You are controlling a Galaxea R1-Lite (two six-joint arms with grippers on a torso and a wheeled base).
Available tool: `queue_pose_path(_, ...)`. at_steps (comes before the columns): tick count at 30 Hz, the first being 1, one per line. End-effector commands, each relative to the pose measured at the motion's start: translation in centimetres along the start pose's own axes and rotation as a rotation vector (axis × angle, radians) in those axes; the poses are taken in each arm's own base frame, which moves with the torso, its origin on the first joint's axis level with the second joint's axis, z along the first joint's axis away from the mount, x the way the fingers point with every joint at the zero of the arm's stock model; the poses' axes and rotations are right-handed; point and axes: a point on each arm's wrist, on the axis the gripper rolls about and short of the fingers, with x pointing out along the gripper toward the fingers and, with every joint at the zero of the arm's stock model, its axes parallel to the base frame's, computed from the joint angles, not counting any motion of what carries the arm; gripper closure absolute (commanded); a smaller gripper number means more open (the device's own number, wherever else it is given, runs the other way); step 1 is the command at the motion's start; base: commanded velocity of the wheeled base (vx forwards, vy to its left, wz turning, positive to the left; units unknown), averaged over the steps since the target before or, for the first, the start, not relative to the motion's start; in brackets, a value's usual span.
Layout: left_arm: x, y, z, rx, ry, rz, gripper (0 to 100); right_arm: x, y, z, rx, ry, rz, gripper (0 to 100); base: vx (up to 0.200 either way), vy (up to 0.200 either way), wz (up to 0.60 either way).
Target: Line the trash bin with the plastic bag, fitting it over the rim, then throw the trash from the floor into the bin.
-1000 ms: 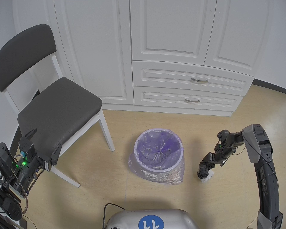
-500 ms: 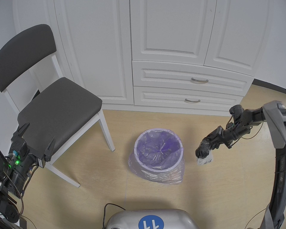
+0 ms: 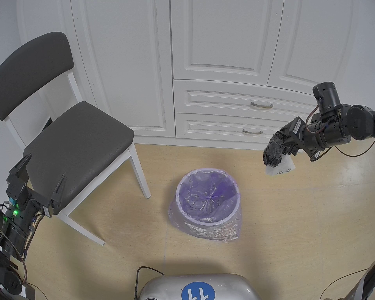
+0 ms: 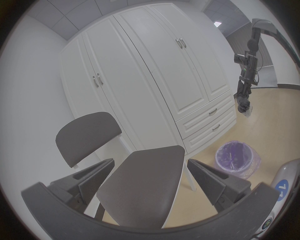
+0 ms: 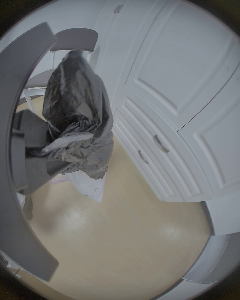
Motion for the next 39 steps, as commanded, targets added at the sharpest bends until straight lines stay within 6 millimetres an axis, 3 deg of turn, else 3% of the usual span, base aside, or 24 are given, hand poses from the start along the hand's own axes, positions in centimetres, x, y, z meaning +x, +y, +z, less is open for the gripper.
queue_pose_path(1,-0.5,-0.1,-0.1,0.009,0.003,-0.005,0,-4.6,3.3,-2.9,-0.037,-0.077,0.072,100,0.0,0.0,0.0)
queue_pose_path(6,-0.5,0.0,0.0,0.0,0.0,-0.001,0,-3.3,3.7,-6.7,-0.096,-0.053,0.06,100,0.0,0.0,0.0)
queue_pose_path(11,-0.6,0.1,0.1,-0.003,-0.007,0.006,0,-2.3,4.6,-12.3,-0.173,-0.025,0.191,100,0.0,0.0,0.0)
queue_pose_path(13,-0.7,0.2,0.2,-0.005,-0.015,0.013,0,-1.0,4.7,-14.9,-0.213,-0.011,0.238,100,0.0,0.0,0.0)
queue_pose_path(19,-1.3,0.7,0.9,-0.003,-0.054,0.041,0,4.4,4.0,-19.5,-0.246,-0.037,0.272,100,0.0,0.0,0.0)
queue_pose_path(20,-1.3,0.7,0.9,-0.003,-0.054,0.041,0,4.4,4.0,-19.5,-0.246,-0.037,0.272,100,0.0,0.0,0.0)
queue_pose_path(22,-1.5,1.0,1.0,0.0,-0.063,0.054,0,6.6,3.4,-20.7,-0.234,-0.047,0.284,100,0.0,0.0,0.0)
queue_pose_path(28,-1.5,1.0,1.0,0.0,-0.06,0.053,0,10.3,1.8,-22.8,-0.218,-0.049,0.295,100,0.0,0.0,0.0)
queue_pose_path(39,-1.5,0.8,0.7,0.0,-0.038,0.042,0,14.4,-1.8,-24.9,-0.143,-0.066,0.438,100,0.0,0.0,0.0)
